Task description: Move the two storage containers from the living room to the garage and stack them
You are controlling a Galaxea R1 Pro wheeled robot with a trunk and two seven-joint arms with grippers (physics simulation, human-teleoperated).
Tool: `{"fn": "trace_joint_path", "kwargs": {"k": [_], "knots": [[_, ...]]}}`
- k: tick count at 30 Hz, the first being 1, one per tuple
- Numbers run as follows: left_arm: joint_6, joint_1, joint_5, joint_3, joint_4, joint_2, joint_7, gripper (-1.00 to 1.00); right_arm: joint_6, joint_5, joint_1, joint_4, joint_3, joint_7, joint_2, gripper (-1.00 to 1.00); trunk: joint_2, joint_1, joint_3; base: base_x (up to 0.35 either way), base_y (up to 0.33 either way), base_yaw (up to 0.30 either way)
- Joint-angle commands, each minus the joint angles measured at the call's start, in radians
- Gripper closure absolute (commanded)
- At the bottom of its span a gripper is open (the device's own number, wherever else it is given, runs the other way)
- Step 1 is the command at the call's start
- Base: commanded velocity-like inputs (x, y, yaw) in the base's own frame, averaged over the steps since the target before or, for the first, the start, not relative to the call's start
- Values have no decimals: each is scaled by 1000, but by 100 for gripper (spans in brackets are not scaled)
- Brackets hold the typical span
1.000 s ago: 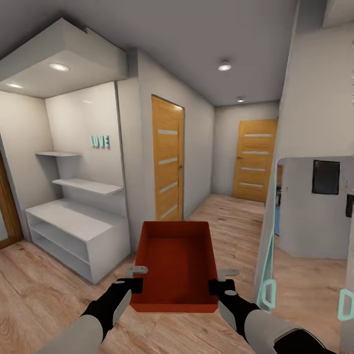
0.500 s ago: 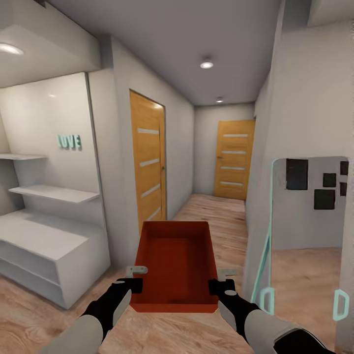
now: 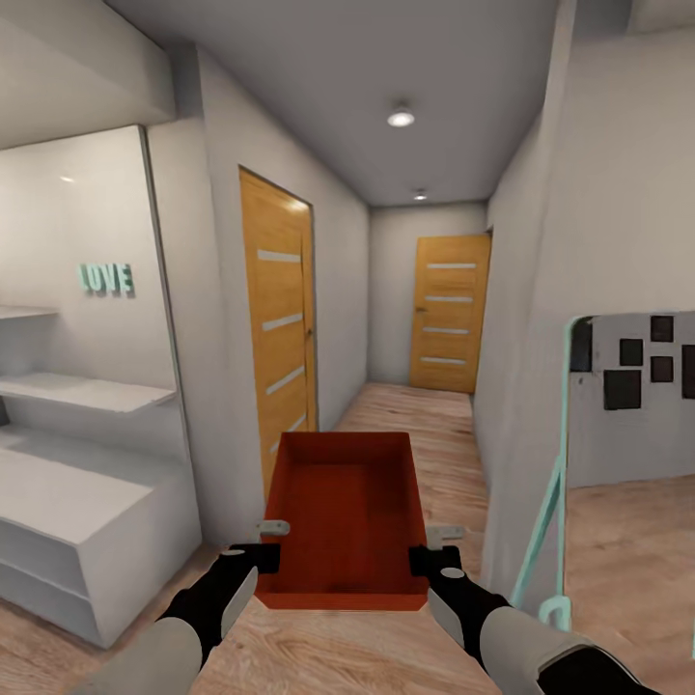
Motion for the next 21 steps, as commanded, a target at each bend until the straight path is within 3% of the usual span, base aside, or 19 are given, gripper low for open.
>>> {"fn": "trace_joint_path", "kwargs": {"k": [1,10,17,21], "knots": [[5,-1,4,71,-6,26,13,100,-2,-16,0,13,2,2,0,100,0,0,0,105,67,-1],[5,-1,4,71,-7,24,13,100,-2,-16,0,13,2,2,0,100,0,0,0,53,29,0],[6,0,3,71,-4,23,13,100,-2,-16,0,13,2,2,0,100,0,0,0,242,159,-10],[6,0,3,71,-2,23,13,100,-3,-16,0,13,2,2,1,100,0,0,0,286,210,-180]]}}
